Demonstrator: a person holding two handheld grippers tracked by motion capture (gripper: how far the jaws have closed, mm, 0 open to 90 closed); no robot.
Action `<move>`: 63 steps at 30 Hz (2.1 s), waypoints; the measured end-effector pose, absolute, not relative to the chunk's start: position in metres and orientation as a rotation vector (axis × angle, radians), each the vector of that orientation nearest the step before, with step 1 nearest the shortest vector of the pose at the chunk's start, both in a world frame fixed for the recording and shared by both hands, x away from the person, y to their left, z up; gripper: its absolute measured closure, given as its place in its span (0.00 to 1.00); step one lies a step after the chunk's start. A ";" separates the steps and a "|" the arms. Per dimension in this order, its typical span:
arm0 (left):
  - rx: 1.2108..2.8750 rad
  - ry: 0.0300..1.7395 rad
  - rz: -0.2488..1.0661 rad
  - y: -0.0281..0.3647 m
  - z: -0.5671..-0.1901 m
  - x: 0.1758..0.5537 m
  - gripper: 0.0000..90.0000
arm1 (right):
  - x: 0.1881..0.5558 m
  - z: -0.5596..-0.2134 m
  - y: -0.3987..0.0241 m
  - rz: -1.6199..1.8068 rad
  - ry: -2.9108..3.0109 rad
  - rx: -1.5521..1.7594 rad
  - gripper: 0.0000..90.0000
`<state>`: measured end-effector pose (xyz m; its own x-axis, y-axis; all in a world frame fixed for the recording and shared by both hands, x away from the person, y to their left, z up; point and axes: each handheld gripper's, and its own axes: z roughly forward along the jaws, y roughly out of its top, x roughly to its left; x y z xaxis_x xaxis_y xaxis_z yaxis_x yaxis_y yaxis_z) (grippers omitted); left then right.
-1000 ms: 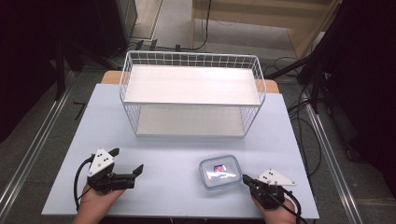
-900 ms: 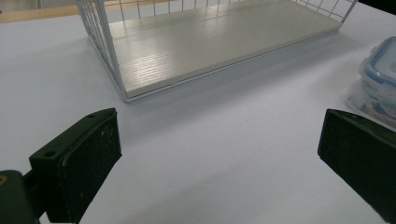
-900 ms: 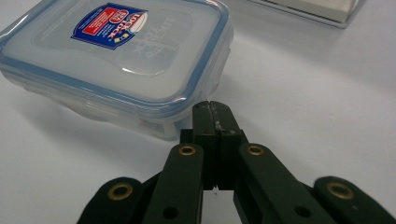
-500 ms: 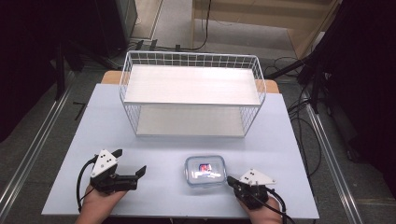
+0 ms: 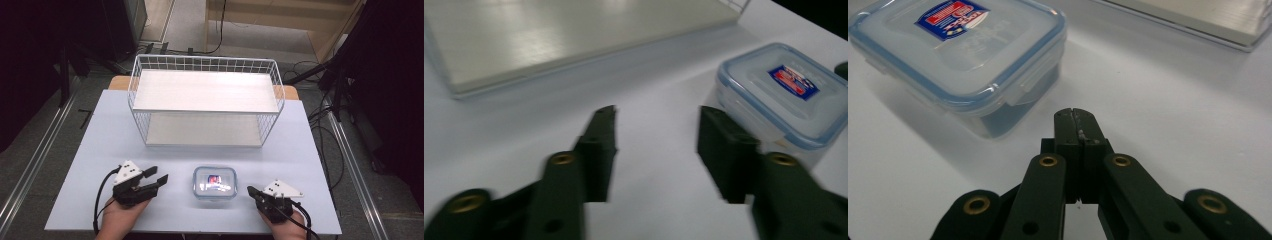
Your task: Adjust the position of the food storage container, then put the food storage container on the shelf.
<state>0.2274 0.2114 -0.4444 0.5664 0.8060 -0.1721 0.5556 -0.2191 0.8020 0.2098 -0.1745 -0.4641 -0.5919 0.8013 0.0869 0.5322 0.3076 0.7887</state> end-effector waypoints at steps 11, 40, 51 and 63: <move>1.977 1.055 0.393 0.186 -0.447 0.221 0.87 | 0.222 -0.466 -0.158 1.158 2.264 1.198 1.00; 1.808 1.112 0.193 0.206 -0.440 0.228 0.33 | 0.241 -0.447 -0.119 1.512 2.224 1.420 0.44; 1.835 1.093 0.089 0.186 -0.450 0.237 0.19 | 0.242 -0.453 -0.106 1.478 2.263 1.469 0.33; 1.778 1.141 -0.150 0.181 -0.466 0.243 0.22 | 0.245 -0.467 -0.112 1.524 2.319 1.564 0.27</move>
<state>0.2431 0.1812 -0.4657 0.5511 0.6272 -0.5503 0.7480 -0.0790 0.6590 0.2448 -0.1120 -0.4674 -0.5170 0.6937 0.5015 0.7356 0.0604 0.6747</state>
